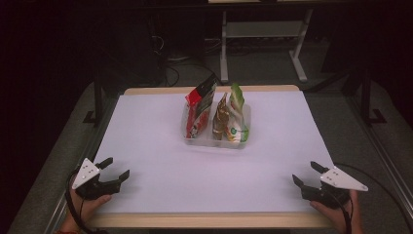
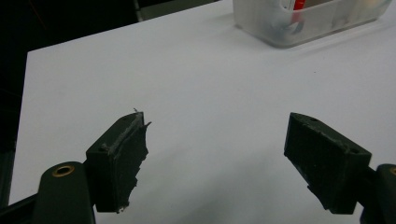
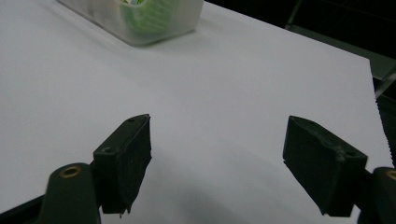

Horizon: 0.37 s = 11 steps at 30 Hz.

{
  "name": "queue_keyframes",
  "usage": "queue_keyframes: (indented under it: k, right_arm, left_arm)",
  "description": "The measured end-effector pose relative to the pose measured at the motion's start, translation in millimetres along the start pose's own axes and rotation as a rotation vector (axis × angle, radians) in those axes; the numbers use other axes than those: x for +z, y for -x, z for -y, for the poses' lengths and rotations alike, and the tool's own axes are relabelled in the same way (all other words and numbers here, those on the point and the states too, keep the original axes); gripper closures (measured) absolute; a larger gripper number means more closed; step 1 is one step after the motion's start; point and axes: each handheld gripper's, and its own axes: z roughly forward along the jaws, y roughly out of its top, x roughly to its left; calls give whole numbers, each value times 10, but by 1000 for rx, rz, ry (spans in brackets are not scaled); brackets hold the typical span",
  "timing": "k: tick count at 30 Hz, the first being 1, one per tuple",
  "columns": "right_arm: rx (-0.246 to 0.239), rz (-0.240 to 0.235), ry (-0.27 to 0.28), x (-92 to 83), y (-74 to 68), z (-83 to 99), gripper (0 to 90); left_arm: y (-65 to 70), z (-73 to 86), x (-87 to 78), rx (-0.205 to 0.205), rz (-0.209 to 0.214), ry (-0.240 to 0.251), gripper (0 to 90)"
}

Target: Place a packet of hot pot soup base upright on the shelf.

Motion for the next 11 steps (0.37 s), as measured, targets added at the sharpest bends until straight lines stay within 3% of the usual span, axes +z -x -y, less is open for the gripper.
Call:
queue_keyframes:
  k: [11]
  right_arm:
    - [5, 9, 7, -9, 6, 13, 217]
  left_arm:
    - [16, -26, 29, 7, -1, 4, 204]
